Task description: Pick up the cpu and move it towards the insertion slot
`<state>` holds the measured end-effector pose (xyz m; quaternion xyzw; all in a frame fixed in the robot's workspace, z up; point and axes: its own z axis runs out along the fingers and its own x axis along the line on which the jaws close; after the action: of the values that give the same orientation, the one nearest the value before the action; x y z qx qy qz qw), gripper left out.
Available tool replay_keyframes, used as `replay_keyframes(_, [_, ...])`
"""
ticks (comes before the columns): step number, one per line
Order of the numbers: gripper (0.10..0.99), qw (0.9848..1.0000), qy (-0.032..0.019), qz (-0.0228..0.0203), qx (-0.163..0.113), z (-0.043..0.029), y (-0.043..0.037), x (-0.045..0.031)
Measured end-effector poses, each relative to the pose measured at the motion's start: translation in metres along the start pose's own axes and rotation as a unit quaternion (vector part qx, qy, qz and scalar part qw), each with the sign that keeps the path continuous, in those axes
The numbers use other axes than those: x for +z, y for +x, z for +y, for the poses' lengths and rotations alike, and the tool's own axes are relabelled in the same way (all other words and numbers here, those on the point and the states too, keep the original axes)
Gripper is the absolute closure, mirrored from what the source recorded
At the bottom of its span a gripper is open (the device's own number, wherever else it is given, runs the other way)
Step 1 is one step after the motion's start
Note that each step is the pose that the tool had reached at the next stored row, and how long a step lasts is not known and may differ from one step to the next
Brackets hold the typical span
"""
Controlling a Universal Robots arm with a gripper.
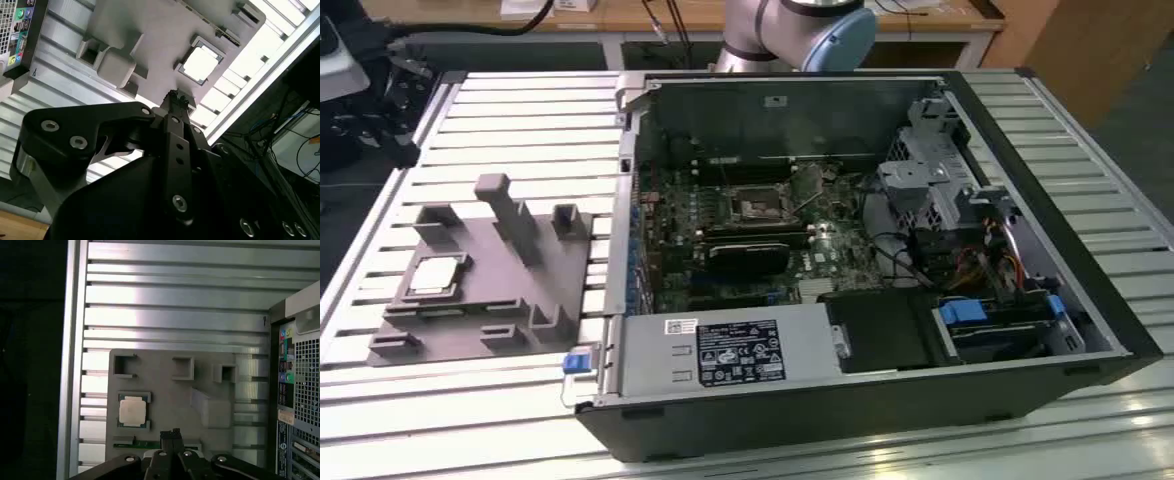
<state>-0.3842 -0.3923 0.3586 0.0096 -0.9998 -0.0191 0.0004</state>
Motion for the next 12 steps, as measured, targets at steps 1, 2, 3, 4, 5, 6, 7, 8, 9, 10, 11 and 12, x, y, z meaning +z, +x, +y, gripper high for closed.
replay_keyframes(1, [0.98, 1.0, 0.0, 0.0, 0.0, 0.0, 0.0, 0.0])
replay_keyframes(2, [0.98, 1.0, 0.0, 0.0, 0.0, 0.0, 0.0, 0.0])
replay_keyframes(3, [0.98, 1.0, 0.0, 0.0, 0.0, 0.0, 0.0, 0.0])
replay_keyframes(4, [0.98, 1.0, 0.0, 0.0, 0.0, 0.0, 0.0001, 0.0])
replay_keyframes(5, [0.98, 1.0, 0.0001, 0.0001, 0.0, 0.0, 0.001, 0.0001])
replay_keyframes(6, [0.98, 1.0, 0.0, 0.0, 0.0, 0.0001, 0.0019, 0.0002])
replay_keyframes(7, [0.98, 1.0, 0.0, 0.0, 0.0, 0.0001, 0.0031, 0.0003])
replay_keyframes(8, [0.98, 1.0, 0.0, 0.0, 0.0, 0.0001, 0.0048, 0.0005])
replay_keyframes(9, [0.98, 1.0, 0.0, 0.0, 0.0, 0.0001, 0.0061, 0.0006])
replay_keyframes(10, [0.98, 1.0, 0.0, 0.0, 0.0, 0.0002, 0.0078, 0.0008])
replay_keyframes(11, [0.98, 1.0, 0.0, 0.0, 0.0, 0.0001, 0.0094, 0.001])
replay_keyframes(12, [0.98, 1.0, 0.0, 0.0, 0.0, 0.0002, 0.011, 0.0012])
